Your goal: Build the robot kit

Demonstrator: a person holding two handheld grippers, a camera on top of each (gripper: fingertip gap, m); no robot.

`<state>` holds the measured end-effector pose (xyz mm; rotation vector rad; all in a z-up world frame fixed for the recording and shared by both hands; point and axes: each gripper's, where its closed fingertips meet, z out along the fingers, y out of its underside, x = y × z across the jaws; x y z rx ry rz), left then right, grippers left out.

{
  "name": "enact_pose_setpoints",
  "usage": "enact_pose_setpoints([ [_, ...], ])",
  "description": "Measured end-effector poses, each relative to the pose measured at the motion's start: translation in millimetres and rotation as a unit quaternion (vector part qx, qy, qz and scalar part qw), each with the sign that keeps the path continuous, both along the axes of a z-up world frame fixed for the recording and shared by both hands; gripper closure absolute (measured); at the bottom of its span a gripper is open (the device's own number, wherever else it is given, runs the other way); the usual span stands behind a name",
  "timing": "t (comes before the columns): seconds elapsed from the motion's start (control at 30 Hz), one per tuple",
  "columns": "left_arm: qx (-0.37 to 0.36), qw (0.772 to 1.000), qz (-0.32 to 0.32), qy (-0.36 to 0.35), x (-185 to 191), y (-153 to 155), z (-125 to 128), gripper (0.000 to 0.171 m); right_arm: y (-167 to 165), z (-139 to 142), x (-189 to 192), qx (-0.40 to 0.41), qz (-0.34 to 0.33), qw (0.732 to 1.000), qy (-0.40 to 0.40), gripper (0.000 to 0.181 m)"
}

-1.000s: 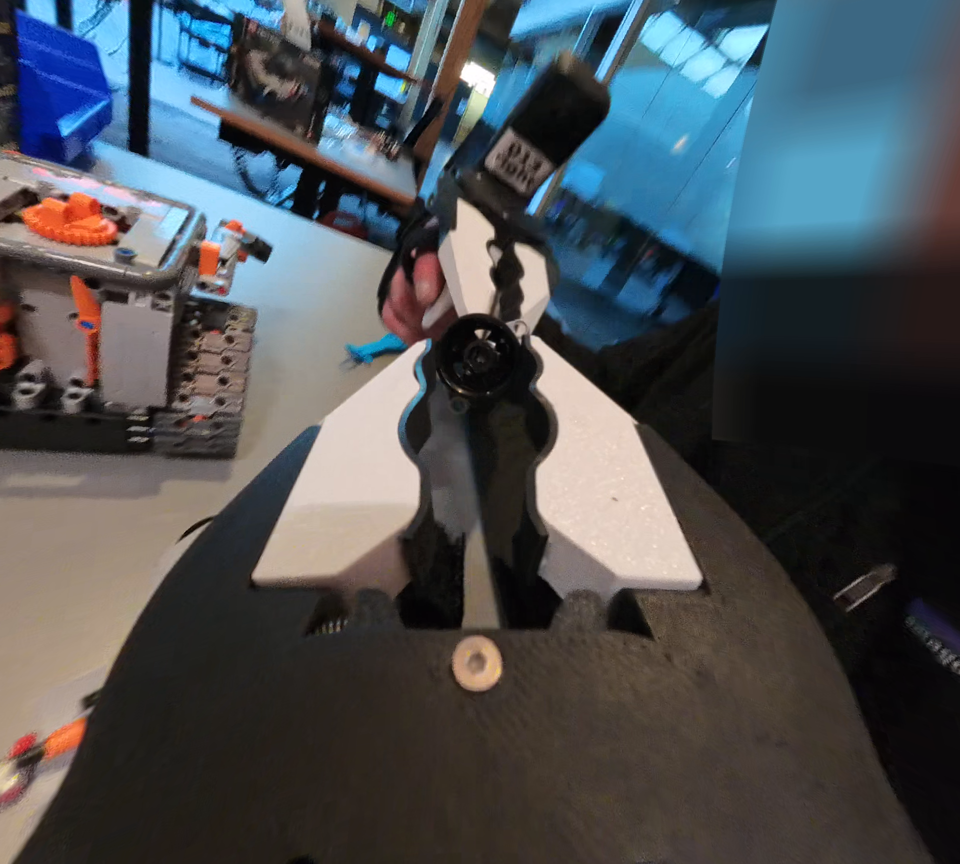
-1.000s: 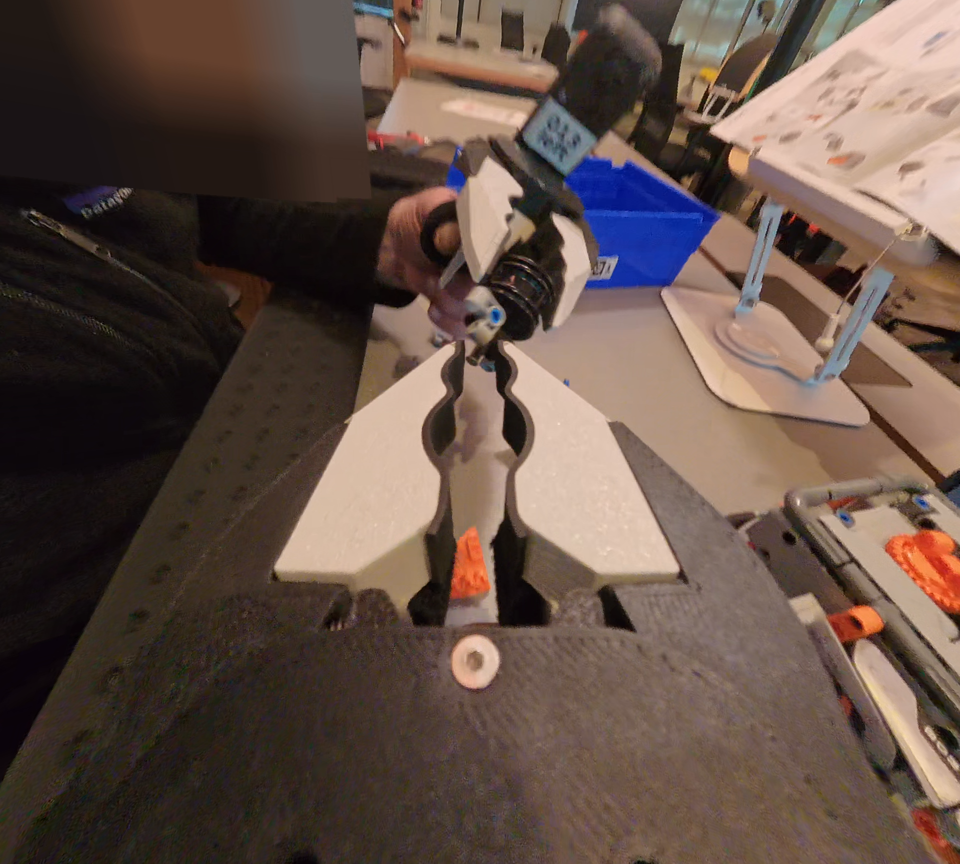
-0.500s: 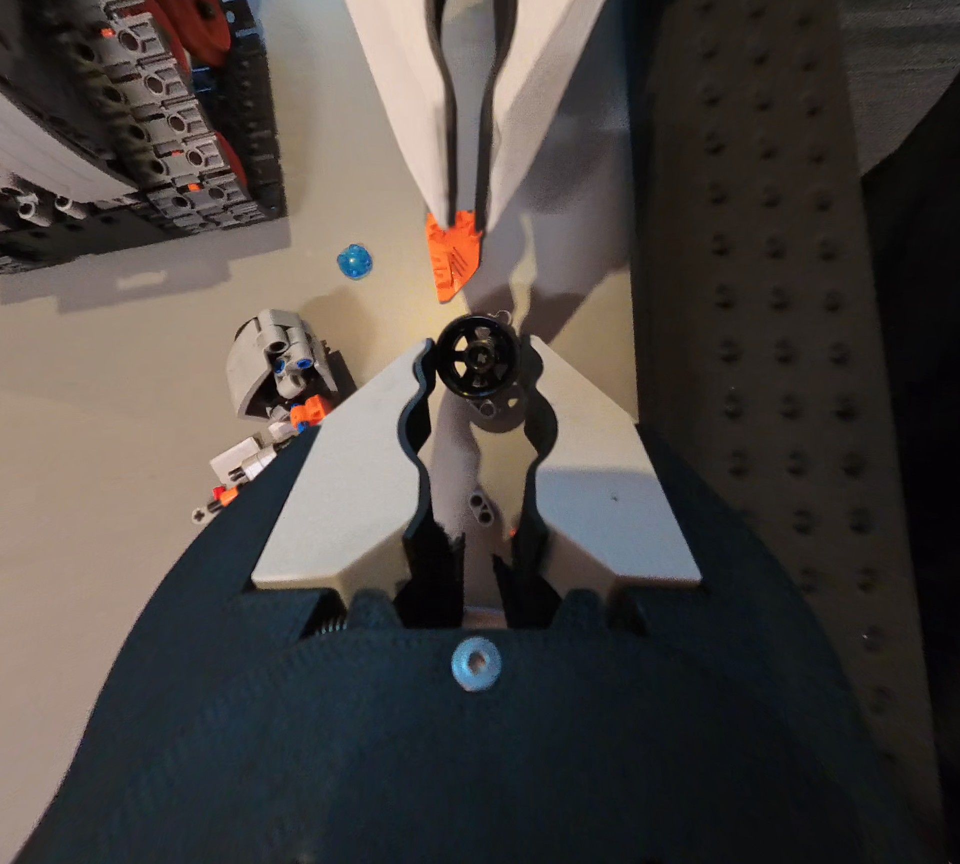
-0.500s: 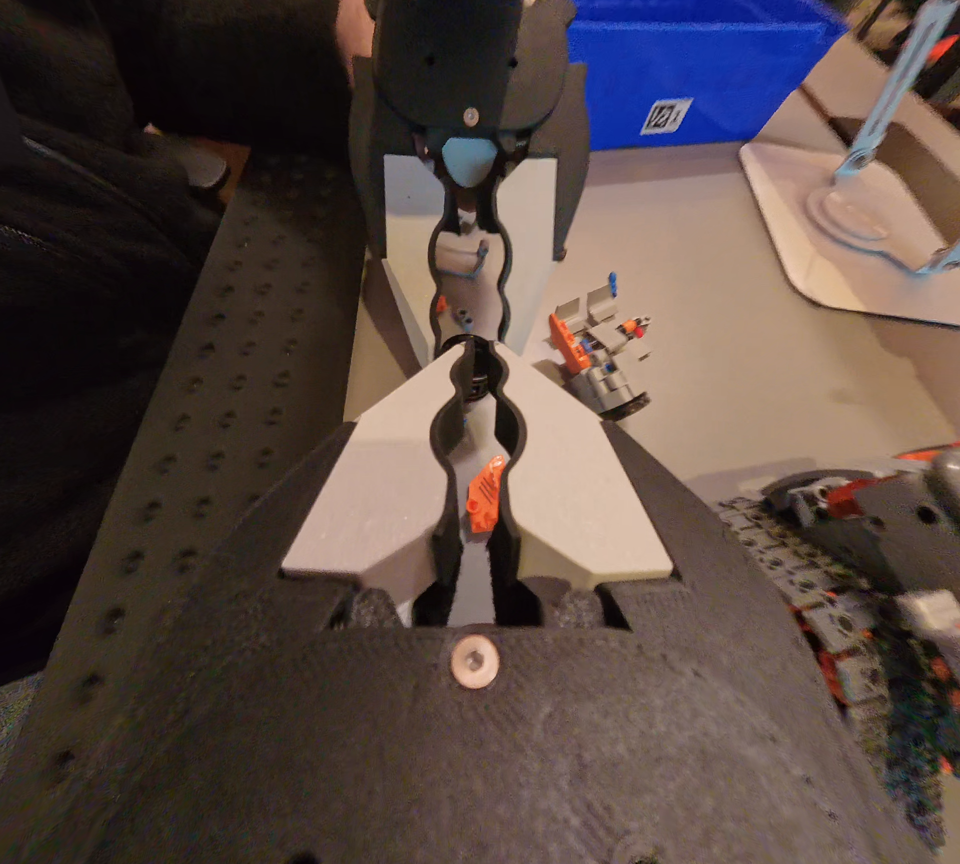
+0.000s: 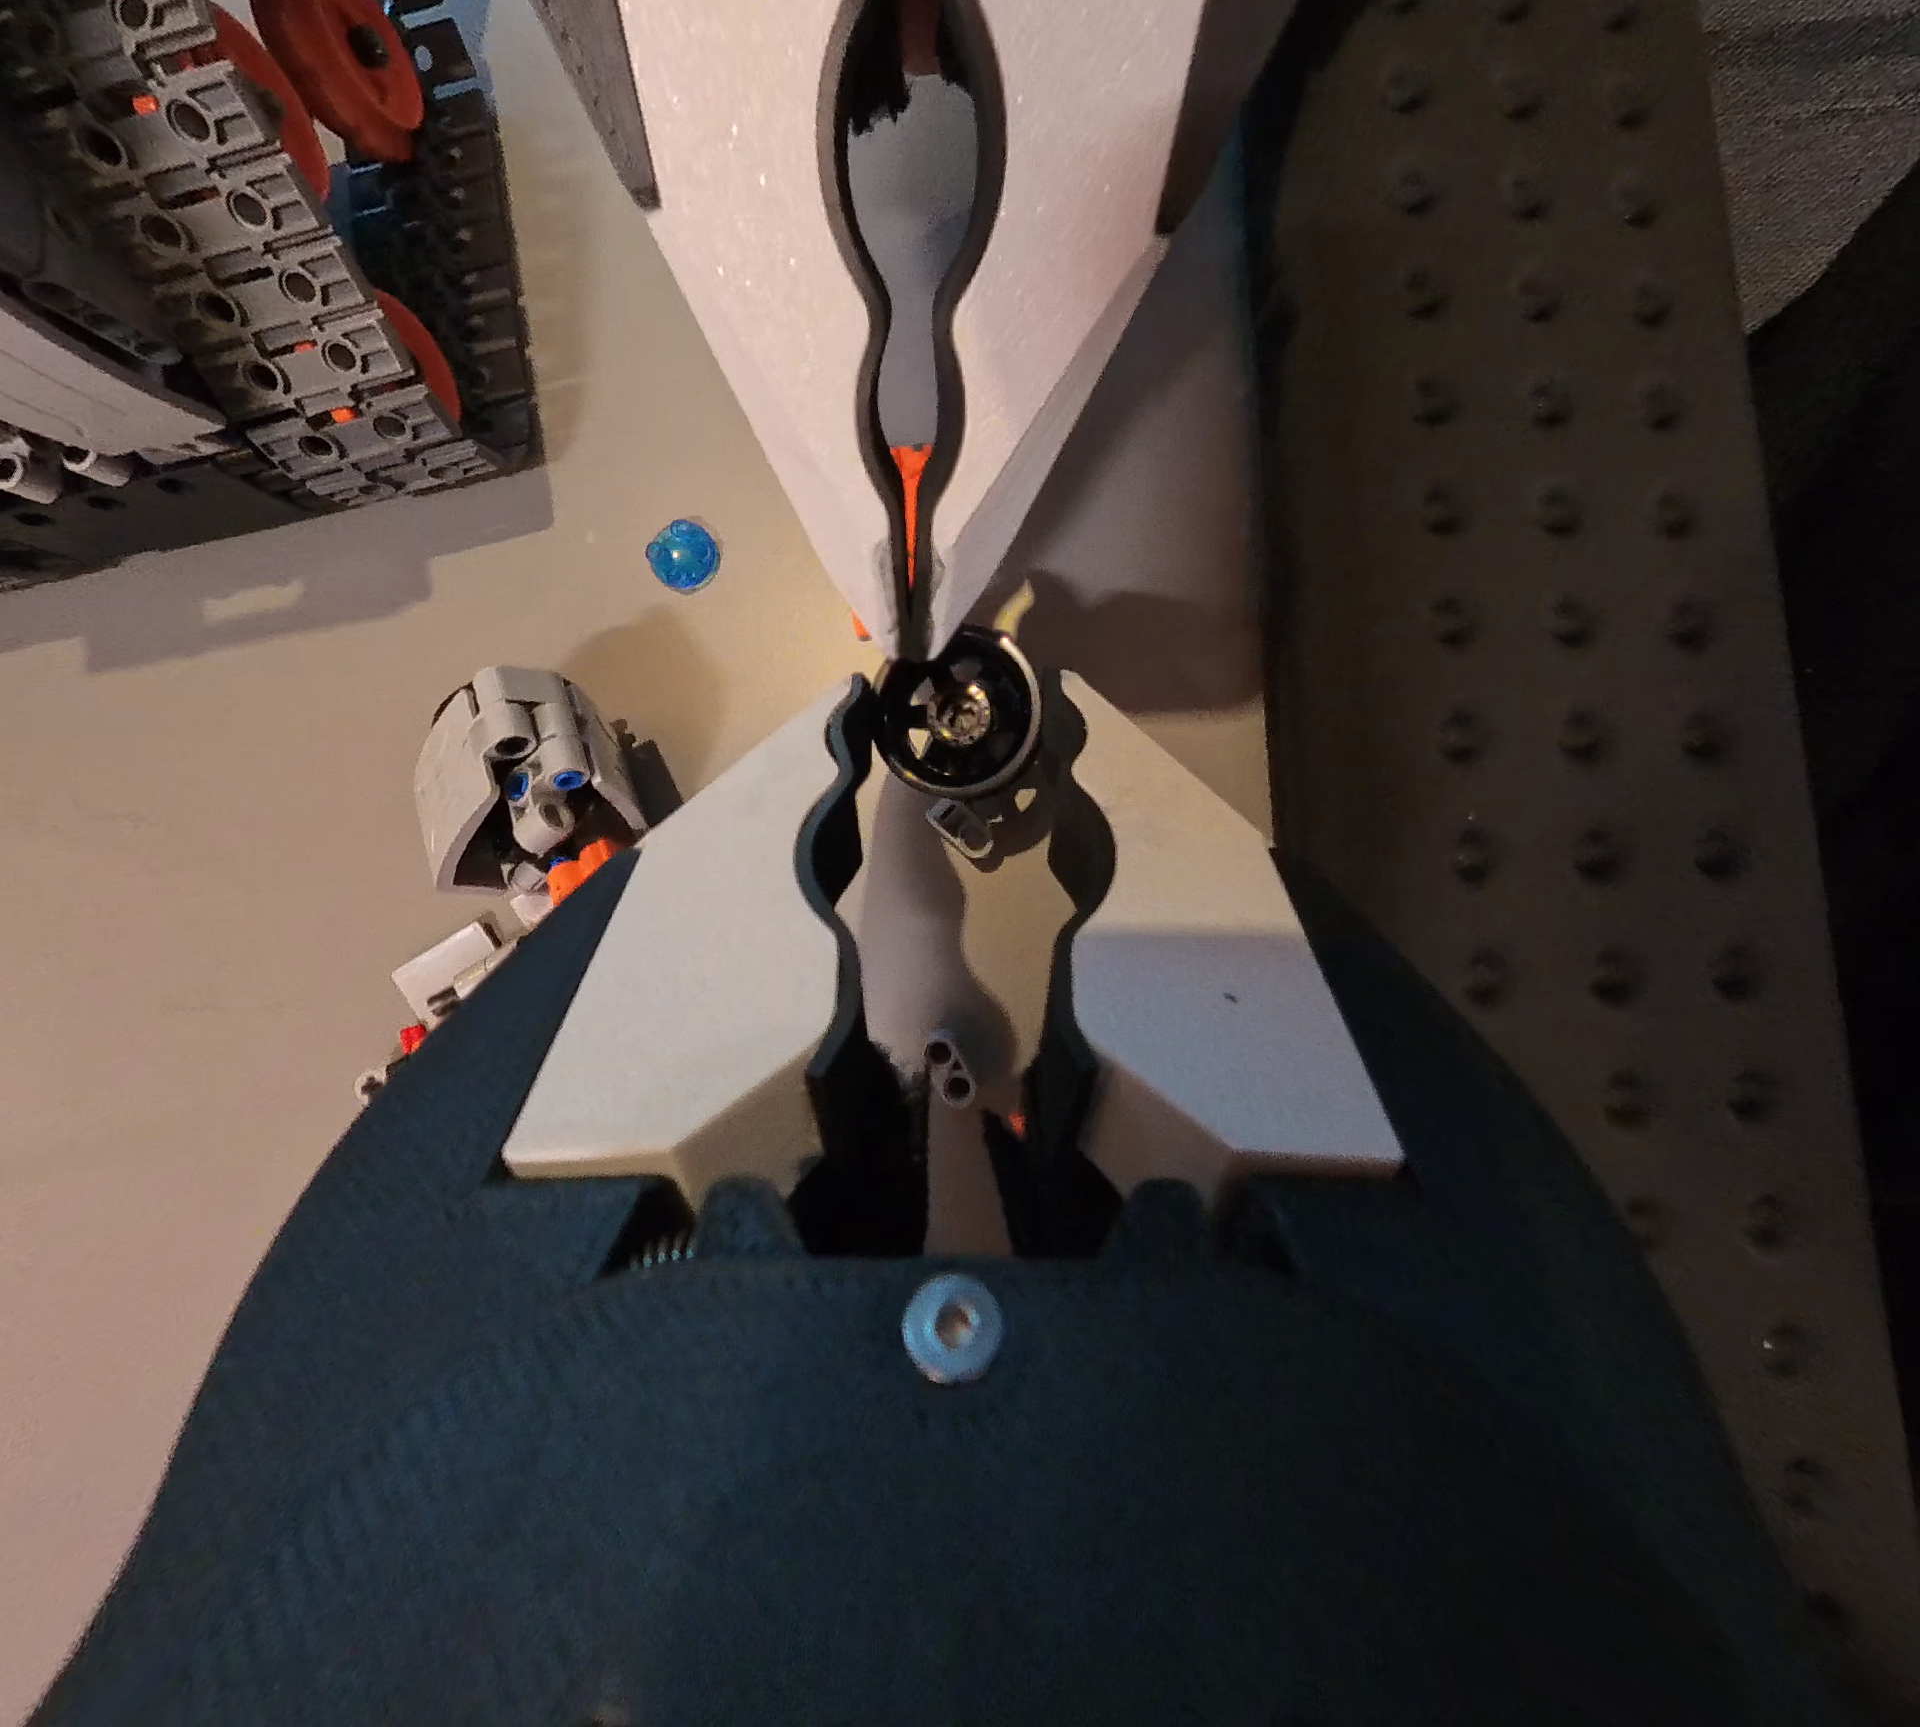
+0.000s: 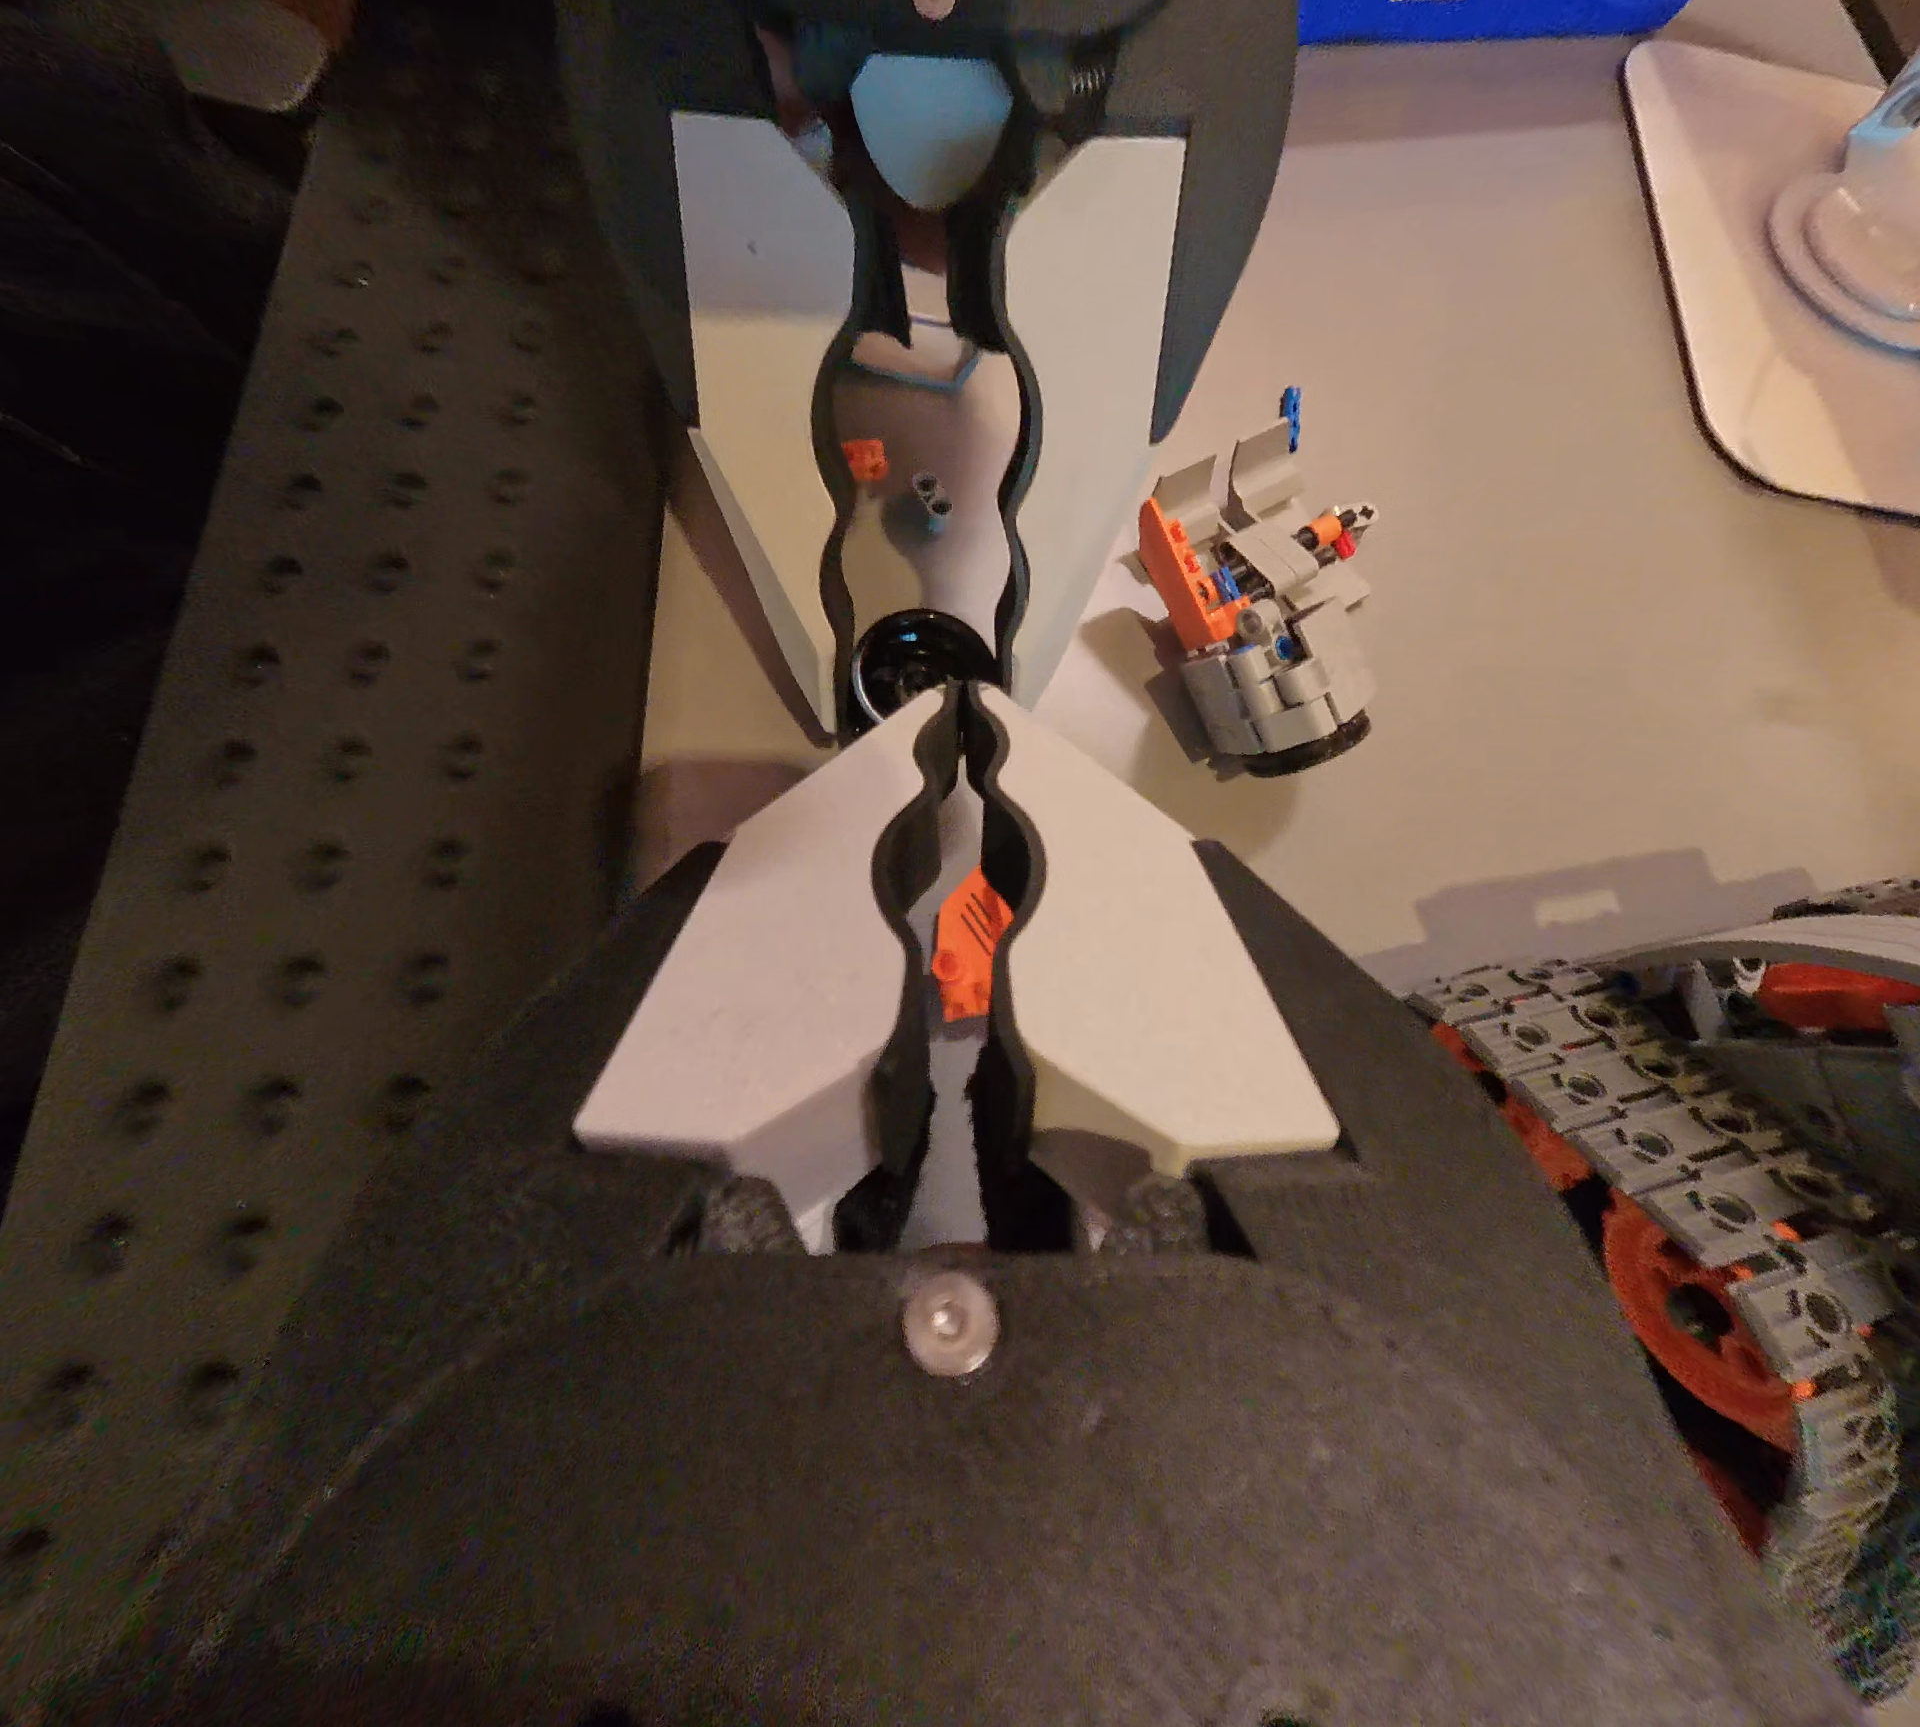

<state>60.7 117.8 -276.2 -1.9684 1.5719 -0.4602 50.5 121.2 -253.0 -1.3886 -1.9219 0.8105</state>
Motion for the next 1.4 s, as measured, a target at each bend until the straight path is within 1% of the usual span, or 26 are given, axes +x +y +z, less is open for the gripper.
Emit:
enact_pose_setpoints([
  [0.17, 0.004, 1.000, 0.001, -0.005, 2, -1, 0, 0.142, -5, -12, -1, 0.003, 0.010, 1.000, -0.027, 0.181],
  [0.37, 0.001, 1.000, 0.009, -0.015, 0, 0, 0, 0.142, 0, -5, 0, 0.006, -0.001, 1.000, -0.013, 0.181],
  [0.6, 0.005, 1.000, 0.012, -0.027, 1, -1, 0, 0.141, 1, -8, 1, 0.003, -0.002, 1.000, -0.019, 0.181],
  [0.73, 0.015, 0.999, 0.013, -0.032, 3, 0, 0, 0.141, -5, -14, -3, 0.003, 0.007, 1.000, -0.029, 0.181],
  [0.83, 0.008, 0.998, 0.025, -0.058, 4, 2, 0, 0.141, -3, -15, -3, -0.009, 0.002, 1.000, -0.028, 0.181],
  [0.87, 0.015, 0.998, 0.023, -0.056, 3, 2, 0, 0.141, -3, -15, -3, -0.009, 0.000, 1.000, -0.030, 0.181],
  [1.27, 0.023, 0.998, 0.022, -0.062, 3, 0, -5, 0.140, -5, -21, -4, 0.025, -0.005, 0.997, -0.068, 0.181],
  [1.4, 0.020, 0.996, 0.027, -0.079, 4, 1, -5, 0.141, -4, -22, -4, 0.030, -0.009, 0.997, -0.075, 0.181],
])
